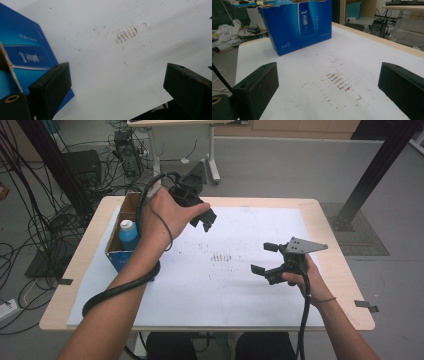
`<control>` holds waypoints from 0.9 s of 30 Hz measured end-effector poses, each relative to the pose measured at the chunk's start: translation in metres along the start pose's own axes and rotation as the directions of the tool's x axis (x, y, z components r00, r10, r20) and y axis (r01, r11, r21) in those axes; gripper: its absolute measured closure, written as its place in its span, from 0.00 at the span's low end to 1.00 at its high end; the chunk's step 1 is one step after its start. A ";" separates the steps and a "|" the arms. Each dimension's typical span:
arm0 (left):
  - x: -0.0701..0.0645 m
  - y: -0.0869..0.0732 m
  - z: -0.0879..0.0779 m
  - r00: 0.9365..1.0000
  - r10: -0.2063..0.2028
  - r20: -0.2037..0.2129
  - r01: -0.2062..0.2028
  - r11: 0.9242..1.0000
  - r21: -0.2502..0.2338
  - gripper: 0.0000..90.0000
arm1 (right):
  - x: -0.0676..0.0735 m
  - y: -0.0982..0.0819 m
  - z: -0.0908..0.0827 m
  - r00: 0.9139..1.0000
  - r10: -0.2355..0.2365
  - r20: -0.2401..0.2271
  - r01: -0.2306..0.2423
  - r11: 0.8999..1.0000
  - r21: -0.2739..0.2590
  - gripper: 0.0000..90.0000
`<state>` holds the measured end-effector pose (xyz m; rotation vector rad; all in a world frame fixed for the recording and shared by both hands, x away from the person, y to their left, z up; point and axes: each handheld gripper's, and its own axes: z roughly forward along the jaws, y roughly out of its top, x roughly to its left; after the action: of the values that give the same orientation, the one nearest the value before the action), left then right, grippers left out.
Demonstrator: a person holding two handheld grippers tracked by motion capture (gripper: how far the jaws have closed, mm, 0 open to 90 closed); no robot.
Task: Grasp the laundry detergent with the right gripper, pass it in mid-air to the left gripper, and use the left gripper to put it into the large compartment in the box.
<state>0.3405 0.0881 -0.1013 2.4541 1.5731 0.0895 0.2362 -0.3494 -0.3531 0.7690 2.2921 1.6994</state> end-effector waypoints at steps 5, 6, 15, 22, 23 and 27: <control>-0.012 0.000 0.014 0.999 0.035 0.018 -0.035 0.999 0.007 0.09 | -0.003 0.001 -0.007 1.000 0.005 0.028 -0.005 1.000 0.004 0.03; -0.016 0.000 0.019 0.999 0.044 0.020 -0.045 0.999 0.013 0.09 | -0.004 0.001 -0.008 0.999 0.005 0.033 -0.005 1.000 0.005 0.03; -0.037 -0.007 0.050 0.996 0.087 0.035 -0.088 0.995 0.037 0.09 | -0.010 0.005 -0.019 0.997 0.009 0.080 -0.010 1.000 0.019 0.03; -0.043 -0.013 0.074 0.995 0.093 0.042 -0.095 0.995 0.043 0.09 | -0.015 0.006 -0.024 0.994 0.018 0.106 -0.021 0.999 0.026 0.03; -0.043 -0.014 0.076 0.995 0.093 0.044 -0.095 0.995 0.042 0.09 | -0.016 0.006 -0.024 0.994 0.019 0.109 -0.023 0.999 0.028 0.03; -0.044 -0.016 0.089 0.995 0.087 0.044 -0.089 0.995 0.050 0.09 | -0.017 0.005 -0.026 0.993 0.021 0.117 -0.025 0.999 0.033 0.03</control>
<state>0.3227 0.0413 -0.1882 2.5481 1.4680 0.0123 0.2410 -0.3785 -0.3423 0.8811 2.2471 1.5839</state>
